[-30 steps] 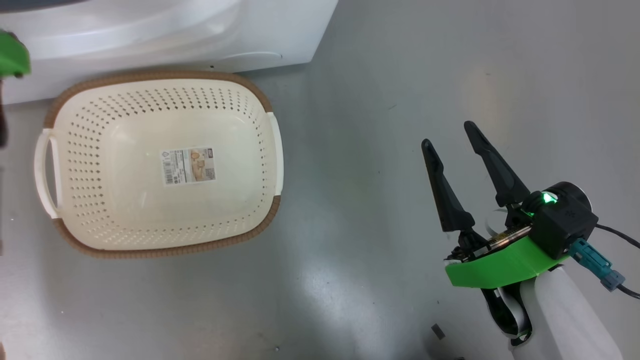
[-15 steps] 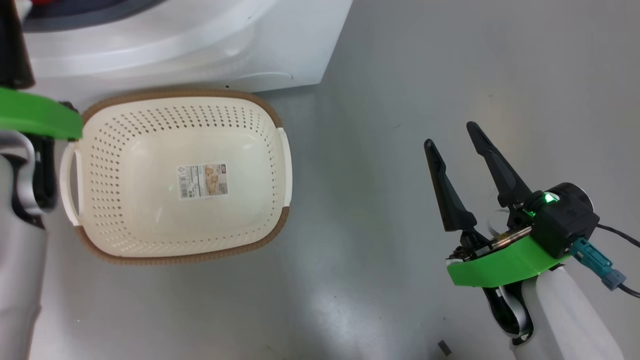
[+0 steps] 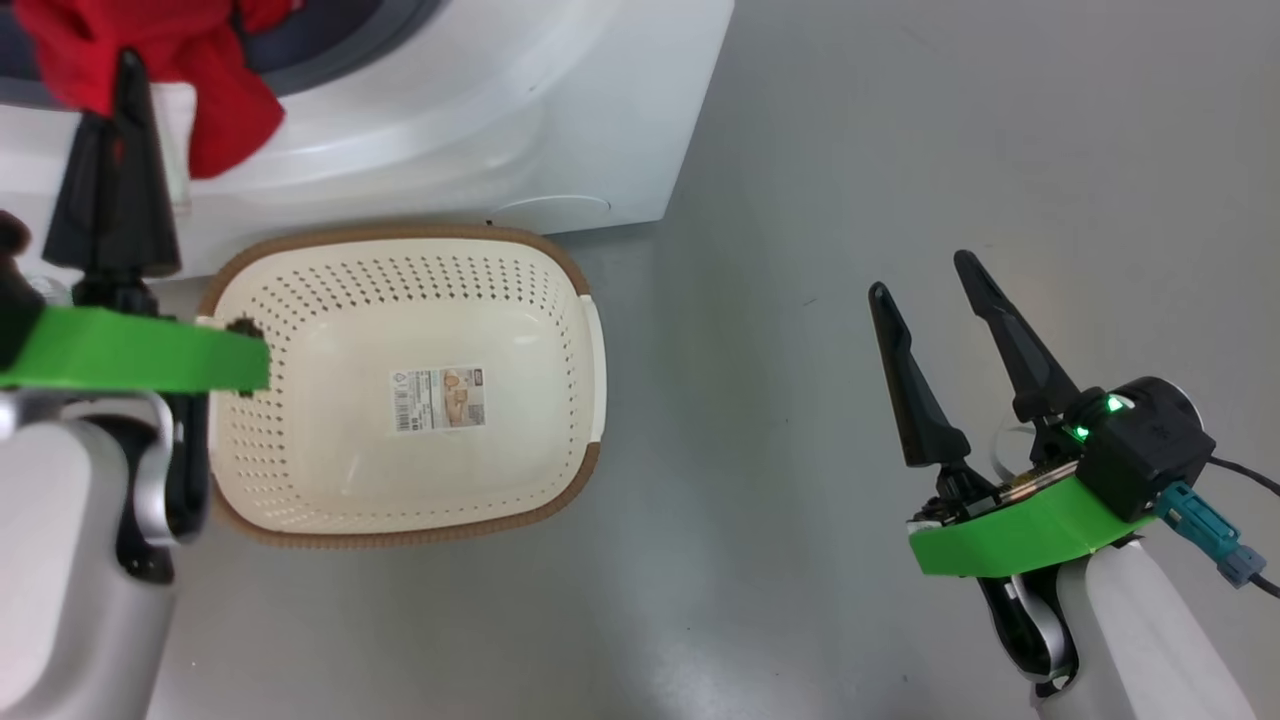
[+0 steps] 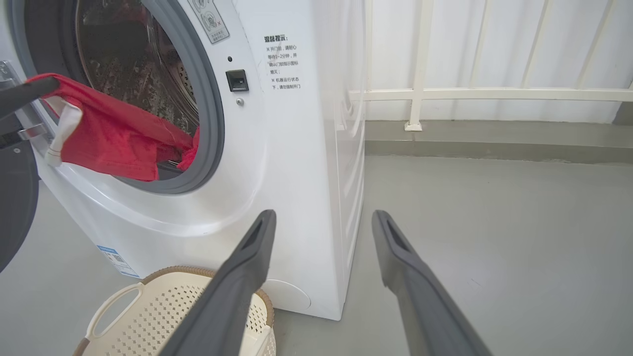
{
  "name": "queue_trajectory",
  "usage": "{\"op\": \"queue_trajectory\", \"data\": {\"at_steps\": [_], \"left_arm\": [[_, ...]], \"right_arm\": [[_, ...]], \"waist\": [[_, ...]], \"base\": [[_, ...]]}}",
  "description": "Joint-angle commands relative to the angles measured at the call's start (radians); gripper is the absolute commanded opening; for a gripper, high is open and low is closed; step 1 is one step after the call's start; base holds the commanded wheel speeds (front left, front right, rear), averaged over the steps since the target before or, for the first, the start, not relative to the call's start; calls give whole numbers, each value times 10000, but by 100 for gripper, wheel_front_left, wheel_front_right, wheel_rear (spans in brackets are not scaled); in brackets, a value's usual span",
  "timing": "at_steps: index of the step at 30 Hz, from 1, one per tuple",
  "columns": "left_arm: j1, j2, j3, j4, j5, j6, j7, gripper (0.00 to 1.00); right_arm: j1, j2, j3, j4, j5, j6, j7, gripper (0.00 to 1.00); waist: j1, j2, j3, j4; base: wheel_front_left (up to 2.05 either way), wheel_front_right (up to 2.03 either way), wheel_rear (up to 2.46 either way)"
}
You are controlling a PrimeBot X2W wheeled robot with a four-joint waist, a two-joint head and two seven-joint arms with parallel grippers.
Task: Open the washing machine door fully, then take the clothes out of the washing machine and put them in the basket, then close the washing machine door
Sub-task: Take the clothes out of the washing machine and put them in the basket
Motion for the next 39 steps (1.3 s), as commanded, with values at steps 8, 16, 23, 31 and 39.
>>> {"op": "queue_trajectory", "data": {"at_steps": [8, 16, 23, 31, 39], "left_arm": [[920, 356, 185, -1937, 235, 534, 295, 0], [1791, 250, -47, -3284, 392, 958, 525, 0], [2361, 110, -330, -4262, 438, 1169, 707, 0], [2973, -186, -728, -4830, 422, 1353, 742, 0], [3617, -517, -851, -4422, 163, 1557, 628, 0]], "right_arm": [[245, 19, 60, -292, 80, 63, -63, 100], [385, 19, -100, -332, 71, 63, -63, 100], [513, 19, -232, -395, 66, 63, -63, 100], [605, 19, -316, -455, 82, 63, -63, 100], [749, 19, -383, -529, 51, 63, -63, 100]], "waist": [[0, 0, -266, 158], [0, 0, -648, 286], [0, 0, -866, 472], [0, 0, -1111, 541], [0, 0, -1233, 521]], "base": [[0, 0, 0], [0, 0, 0], [0, 0, 0], [0, 0, 0], [0, 0, 0]]}}
